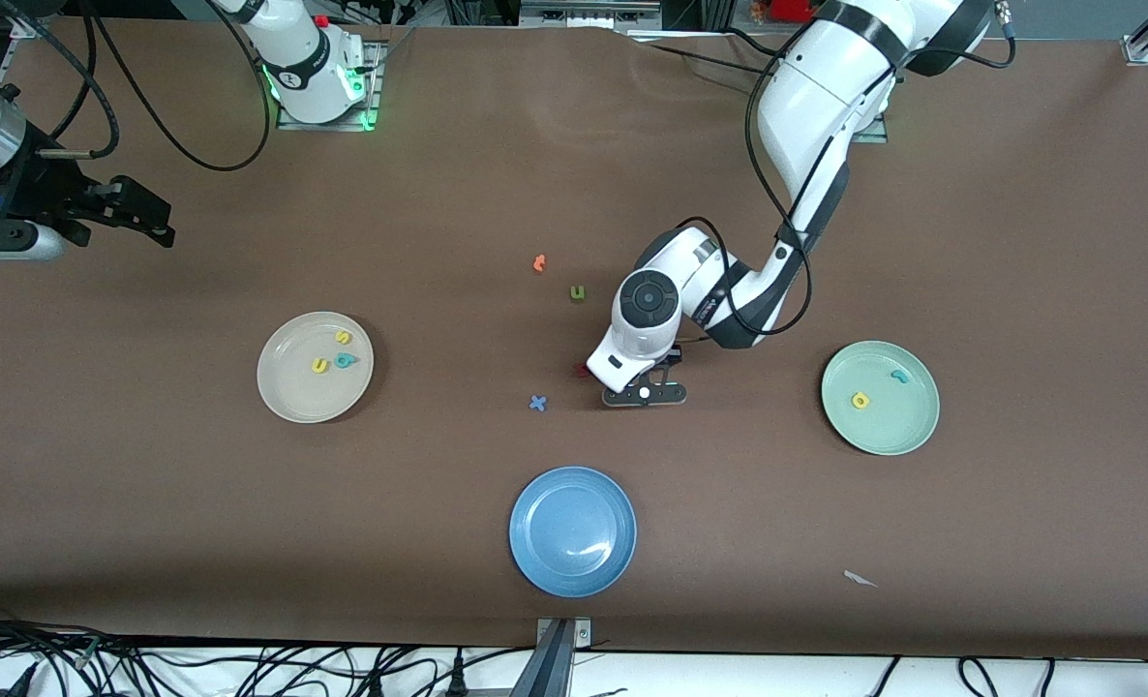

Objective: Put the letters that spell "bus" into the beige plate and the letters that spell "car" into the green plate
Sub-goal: 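Lower the left gripper onto the teal c and grasp it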

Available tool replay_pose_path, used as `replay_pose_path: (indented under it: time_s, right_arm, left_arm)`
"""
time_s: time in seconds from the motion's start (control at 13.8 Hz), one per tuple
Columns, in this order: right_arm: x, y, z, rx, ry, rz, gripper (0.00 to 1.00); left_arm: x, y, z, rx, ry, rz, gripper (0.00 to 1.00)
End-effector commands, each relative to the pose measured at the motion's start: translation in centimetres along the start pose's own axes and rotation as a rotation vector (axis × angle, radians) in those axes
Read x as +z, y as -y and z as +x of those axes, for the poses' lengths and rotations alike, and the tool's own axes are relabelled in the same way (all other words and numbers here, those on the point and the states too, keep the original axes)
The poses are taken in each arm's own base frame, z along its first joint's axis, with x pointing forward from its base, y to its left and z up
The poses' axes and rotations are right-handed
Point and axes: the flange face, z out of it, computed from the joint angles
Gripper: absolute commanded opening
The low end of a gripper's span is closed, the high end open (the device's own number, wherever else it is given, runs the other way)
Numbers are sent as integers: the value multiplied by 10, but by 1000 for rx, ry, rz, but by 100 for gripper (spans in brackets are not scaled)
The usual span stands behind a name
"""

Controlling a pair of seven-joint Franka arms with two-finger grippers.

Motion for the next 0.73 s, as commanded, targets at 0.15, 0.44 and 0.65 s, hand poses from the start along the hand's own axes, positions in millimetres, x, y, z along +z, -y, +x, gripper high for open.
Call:
replay_pose_path:
  time_s: [0.15,0.44,0.65]
  right_arm:
    - [-5,2,-1,-20,-4,13,100]
    - [-6,3,-3,-20,-2,14,100]
    - [-6,3,-3,-20,-1,14,100]
  left_arm:
    - [1,-1,0,-8,-2,15,29]
    - [-9,5,8,-5,-13,9,24]
    - [-31,41,30,24,37,47,23]
